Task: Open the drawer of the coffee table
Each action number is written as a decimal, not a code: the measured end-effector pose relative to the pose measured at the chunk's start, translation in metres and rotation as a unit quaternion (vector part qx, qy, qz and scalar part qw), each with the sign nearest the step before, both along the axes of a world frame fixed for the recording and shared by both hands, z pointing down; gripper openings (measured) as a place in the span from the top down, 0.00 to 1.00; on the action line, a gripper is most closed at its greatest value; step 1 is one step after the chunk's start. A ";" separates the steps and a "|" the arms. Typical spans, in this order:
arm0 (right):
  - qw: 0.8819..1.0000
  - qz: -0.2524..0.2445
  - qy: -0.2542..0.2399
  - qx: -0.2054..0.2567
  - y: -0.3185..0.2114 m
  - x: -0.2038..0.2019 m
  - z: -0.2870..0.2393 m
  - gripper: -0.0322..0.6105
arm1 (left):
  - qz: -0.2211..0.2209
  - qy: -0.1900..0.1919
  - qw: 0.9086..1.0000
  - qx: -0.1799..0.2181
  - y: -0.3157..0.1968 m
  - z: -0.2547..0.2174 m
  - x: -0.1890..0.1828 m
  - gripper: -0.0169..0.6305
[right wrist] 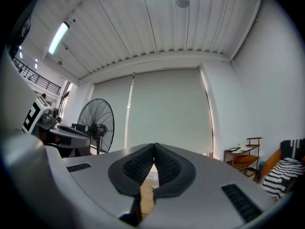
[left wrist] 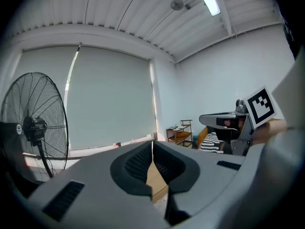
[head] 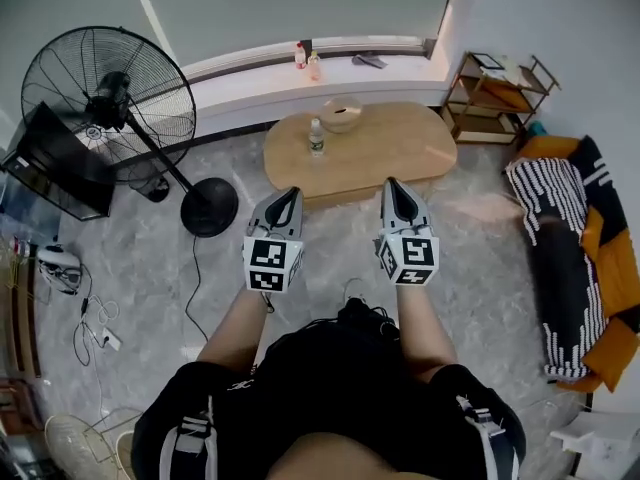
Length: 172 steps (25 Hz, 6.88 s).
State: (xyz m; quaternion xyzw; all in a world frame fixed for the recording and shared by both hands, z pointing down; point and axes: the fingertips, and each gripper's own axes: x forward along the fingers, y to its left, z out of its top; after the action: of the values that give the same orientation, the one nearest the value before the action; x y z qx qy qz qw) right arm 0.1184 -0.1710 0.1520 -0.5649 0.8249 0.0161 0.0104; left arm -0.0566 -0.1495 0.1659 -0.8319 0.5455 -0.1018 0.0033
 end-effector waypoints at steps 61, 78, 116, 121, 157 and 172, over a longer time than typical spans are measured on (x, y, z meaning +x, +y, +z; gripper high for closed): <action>0.987 -0.075 0.083 -0.111 -0.257 0.039 0.643 0.92 | -0.144 0.046 0.981 -0.123 -0.190 0.686 -0.131 0.93; 0.981 -0.143 0.025 -0.125 -0.246 0.085 0.654 0.59 | -0.024 0.060 0.992 -0.112 -0.180 0.697 -0.090 0.59; 0.942 -0.272 0.109 -0.165 -0.363 0.072 0.739 0.67 | 0.018 -0.031 0.985 -0.169 -0.308 0.771 -0.094 0.65; 0.941 -0.268 0.119 -0.171 -0.361 0.071 0.739 0.67 | 0.017 -0.030 0.985 -0.169 -0.305 0.770 -0.096 0.67; 0.915 -0.282 0.201 -0.209 -0.208 0.103 0.754 0.72 | 0.128 -0.059 0.972 -0.189 -0.154 0.780 -0.069 0.76; 0.929 -0.249 0.167 -0.216 -0.205 0.105 0.767 0.69 | 0.120 -0.042 0.975 -0.180 -0.153 0.793 -0.068 0.73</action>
State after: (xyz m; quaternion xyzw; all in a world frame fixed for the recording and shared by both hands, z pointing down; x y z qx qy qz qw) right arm 0.2234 -0.3761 0.9192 -0.3187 0.9125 -0.0719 -0.2462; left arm -0.1244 -0.3026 0.9594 -0.8732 0.4135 -0.2326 -0.1115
